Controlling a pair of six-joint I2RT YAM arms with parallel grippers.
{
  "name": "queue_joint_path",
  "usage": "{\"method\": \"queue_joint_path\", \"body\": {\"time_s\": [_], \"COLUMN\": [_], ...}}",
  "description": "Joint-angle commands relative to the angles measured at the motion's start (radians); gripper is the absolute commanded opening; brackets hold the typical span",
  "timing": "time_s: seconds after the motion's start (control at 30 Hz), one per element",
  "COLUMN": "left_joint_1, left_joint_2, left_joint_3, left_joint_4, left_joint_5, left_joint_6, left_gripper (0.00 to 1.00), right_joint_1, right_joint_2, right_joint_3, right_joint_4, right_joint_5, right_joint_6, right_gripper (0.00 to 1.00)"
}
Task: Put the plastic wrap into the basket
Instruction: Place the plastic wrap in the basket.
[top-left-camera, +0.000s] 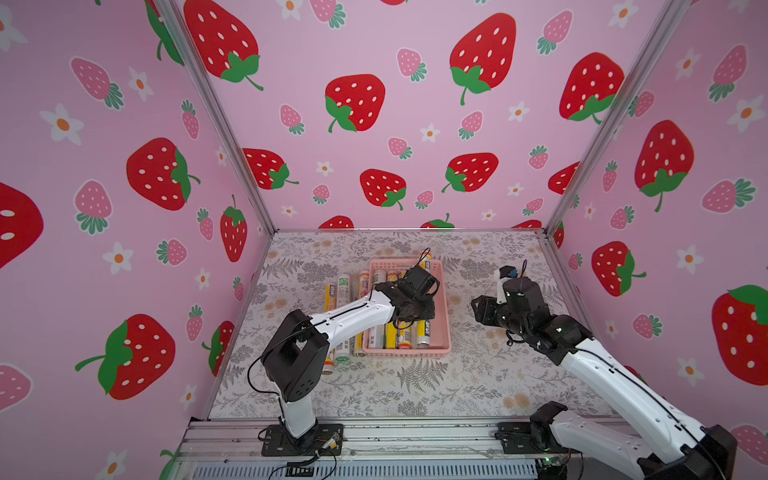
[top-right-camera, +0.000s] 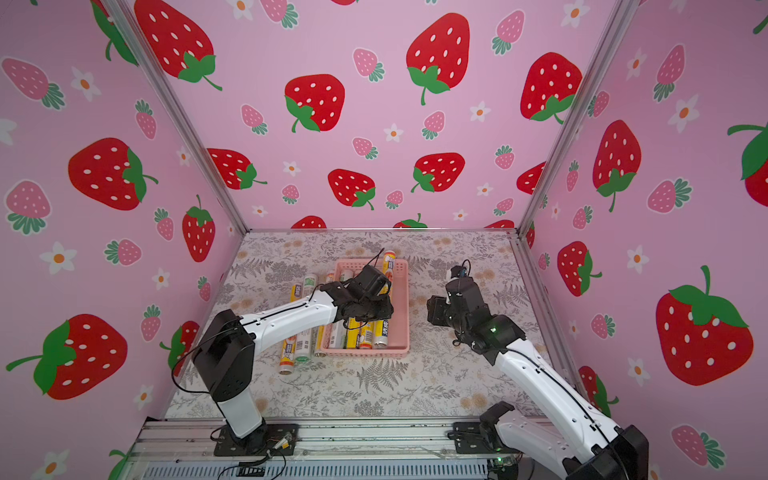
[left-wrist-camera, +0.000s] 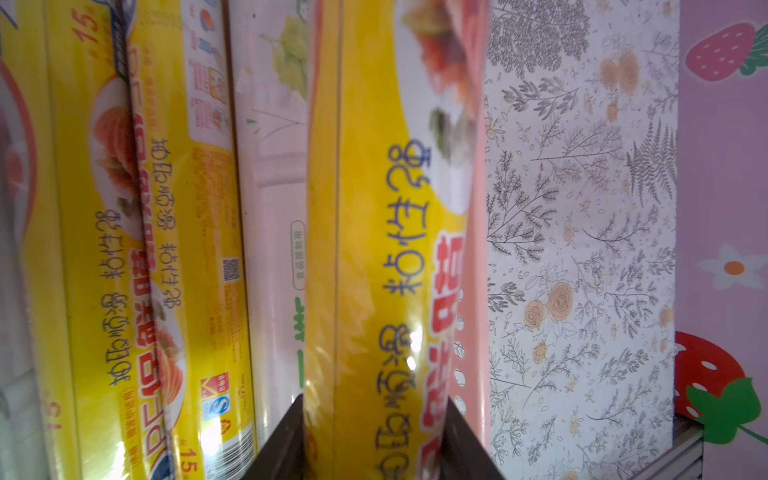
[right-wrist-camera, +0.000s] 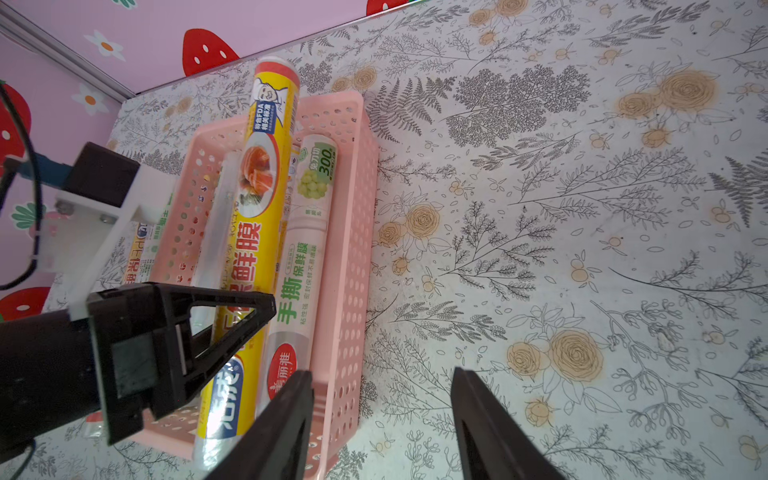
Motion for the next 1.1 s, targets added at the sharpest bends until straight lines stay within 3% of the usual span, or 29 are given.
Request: {"method": "queue_joint_path", "body": {"time_s": [0.0,0.33,0.77,1.07], "left_joint_1": [-0.010,-0.058,-0.063,-0.062], "left_joint_2": [0.039,0.107,0.162,0.038], "left_joint_3": [0.052,0.069,0.088,0.117], "left_joint_4": [0.042,0.034,0.030,-0.033], "left_joint_5": [-0.007,-0.003,0.017,-0.005], "left_joint_6": [-0.018,-0.060,-0.070,0.038], "left_gripper": [0.46,0.46,0.58,0.63], "right_joint_1": [-0.003,-0.003,-0.003,-0.003], "right_joint_2": [-0.029,-0.034,-0.018,0.006], "right_joint_3": [-0.007,0.001,0.017,0.031], "right_joint_4": [-0.017,-0.045,-0.018,-0.005], "right_joint_5": [0.014,0.007,-0.020,-0.040], "right_joint_6": [-0.017,-0.023,-0.013,-0.025], "right_gripper": [0.58,0.58,0.58,0.61]}}
